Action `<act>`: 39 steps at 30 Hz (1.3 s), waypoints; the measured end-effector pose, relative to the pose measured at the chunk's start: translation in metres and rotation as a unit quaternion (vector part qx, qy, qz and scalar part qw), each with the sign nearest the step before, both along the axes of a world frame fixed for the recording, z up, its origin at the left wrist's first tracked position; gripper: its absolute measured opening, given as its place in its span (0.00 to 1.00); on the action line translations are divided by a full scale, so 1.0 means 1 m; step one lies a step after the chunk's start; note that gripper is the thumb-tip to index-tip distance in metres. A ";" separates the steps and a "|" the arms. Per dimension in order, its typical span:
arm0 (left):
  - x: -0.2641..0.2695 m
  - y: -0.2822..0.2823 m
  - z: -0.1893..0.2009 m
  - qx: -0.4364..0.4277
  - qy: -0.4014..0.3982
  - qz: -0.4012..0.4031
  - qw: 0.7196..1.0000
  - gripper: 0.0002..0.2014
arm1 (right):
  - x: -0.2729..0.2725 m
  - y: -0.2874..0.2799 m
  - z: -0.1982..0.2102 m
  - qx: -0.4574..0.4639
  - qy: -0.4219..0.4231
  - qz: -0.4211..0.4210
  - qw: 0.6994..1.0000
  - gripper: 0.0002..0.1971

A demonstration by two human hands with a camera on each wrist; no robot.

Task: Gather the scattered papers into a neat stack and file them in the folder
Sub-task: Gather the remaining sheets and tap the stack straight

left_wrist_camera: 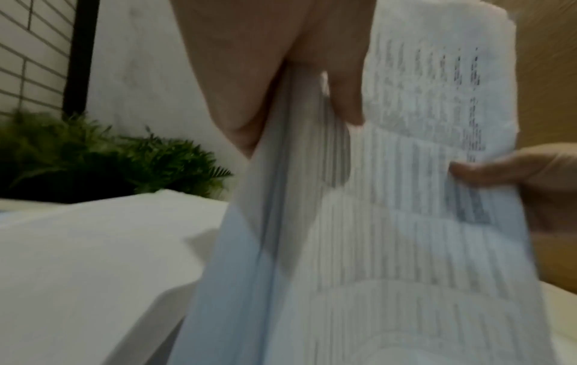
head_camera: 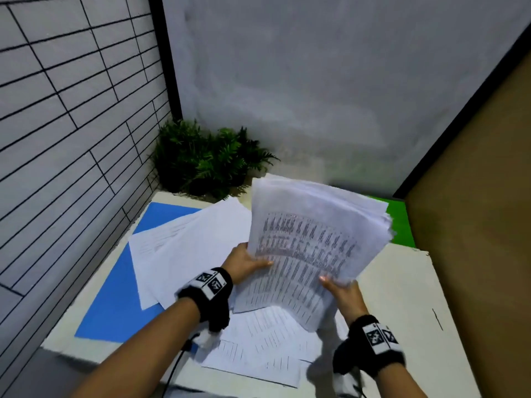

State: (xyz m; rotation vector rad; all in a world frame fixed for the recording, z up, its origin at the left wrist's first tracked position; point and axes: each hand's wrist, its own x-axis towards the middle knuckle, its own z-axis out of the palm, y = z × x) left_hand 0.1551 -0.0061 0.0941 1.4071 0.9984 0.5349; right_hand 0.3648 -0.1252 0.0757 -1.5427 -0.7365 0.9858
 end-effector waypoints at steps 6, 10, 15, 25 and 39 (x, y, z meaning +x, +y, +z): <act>-0.056 0.061 -0.051 0.049 0.258 -0.082 0.961 0.29 | 0.030 0.013 0.004 -0.038 -0.089 -0.086 0.992 0.10; -0.099 0.085 -0.073 0.106 0.395 -0.087 0.909 0.44 | 0.045 0.016 0.007 -0.053 -0.097 -0.129 0.985 0.06; -0.089 0.047 -0.115 0.107 0.513 -0.207 0.827 0.57 | 0.042 0.018 0.006 -0.103 -0.083 -0.155 0.979 0.05; -0.095 0.083 -0.111 0.124 0.515 -0.116 0.840 0.33 | 0.035 0.017 0.011 -0.130 -0.093 -0.168 0.973 0.08; -0.106 0.113 -0.088 0.209 0.488 -0.067 0.845 0.29 | 0.026 0.012 0.014 -0.158 -0.090 -0.186 0.966 0.10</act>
